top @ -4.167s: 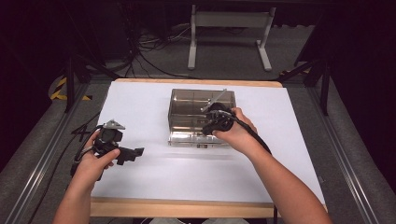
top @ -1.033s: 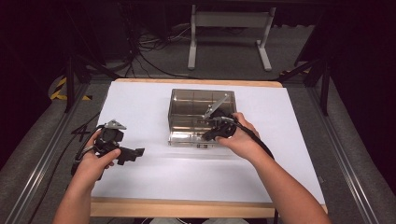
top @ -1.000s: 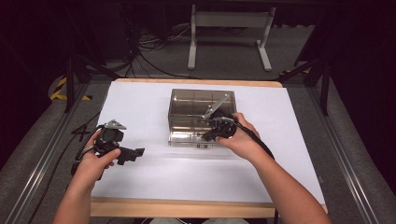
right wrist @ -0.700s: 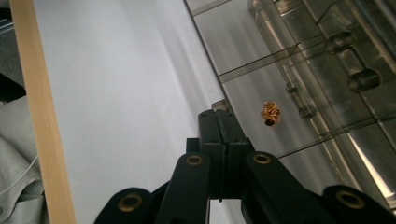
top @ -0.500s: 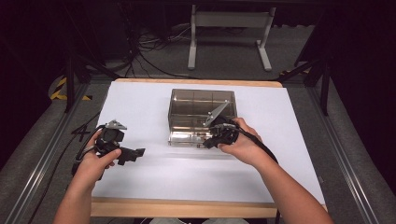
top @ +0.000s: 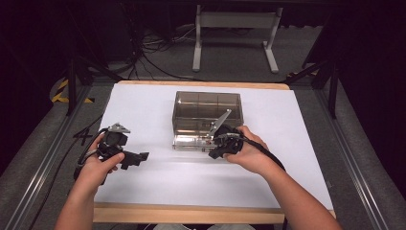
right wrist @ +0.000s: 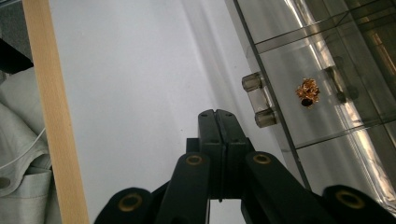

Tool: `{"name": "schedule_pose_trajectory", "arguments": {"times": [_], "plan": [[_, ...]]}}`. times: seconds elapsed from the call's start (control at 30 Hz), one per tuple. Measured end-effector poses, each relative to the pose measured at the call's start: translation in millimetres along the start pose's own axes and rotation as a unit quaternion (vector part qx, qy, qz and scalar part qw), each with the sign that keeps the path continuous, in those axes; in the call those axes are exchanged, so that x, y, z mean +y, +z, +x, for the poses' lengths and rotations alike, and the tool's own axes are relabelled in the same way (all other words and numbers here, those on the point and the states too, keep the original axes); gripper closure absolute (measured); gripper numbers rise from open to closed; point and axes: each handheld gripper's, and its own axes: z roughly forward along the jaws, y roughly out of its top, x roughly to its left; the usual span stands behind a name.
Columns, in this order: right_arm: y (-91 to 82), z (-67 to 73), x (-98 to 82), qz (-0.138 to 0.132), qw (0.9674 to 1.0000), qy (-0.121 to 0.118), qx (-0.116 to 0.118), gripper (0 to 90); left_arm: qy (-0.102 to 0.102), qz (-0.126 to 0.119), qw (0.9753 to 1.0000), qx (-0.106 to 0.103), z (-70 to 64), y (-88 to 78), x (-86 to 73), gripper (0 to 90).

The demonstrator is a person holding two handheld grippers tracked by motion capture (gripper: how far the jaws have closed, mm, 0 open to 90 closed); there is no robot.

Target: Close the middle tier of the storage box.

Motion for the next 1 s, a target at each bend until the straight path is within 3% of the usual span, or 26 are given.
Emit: {"name": "schedule_pose_trajectory", "arguments": {"times": [0.6,1.0], "plan": [[18.2,1.5,-2.4,0.041,0.999,-0.002,0.014,90.0,0.001,0.0,1.0,-0.001,-0.5,-0.1,-0.1,1.2],[28.0,-5.6,-2.2,0.06,0.9982,0.001,0.002,90.0,0.002,0.001,1.0,-0.001,-0.5,0.0,-0.1,1.2]]}}
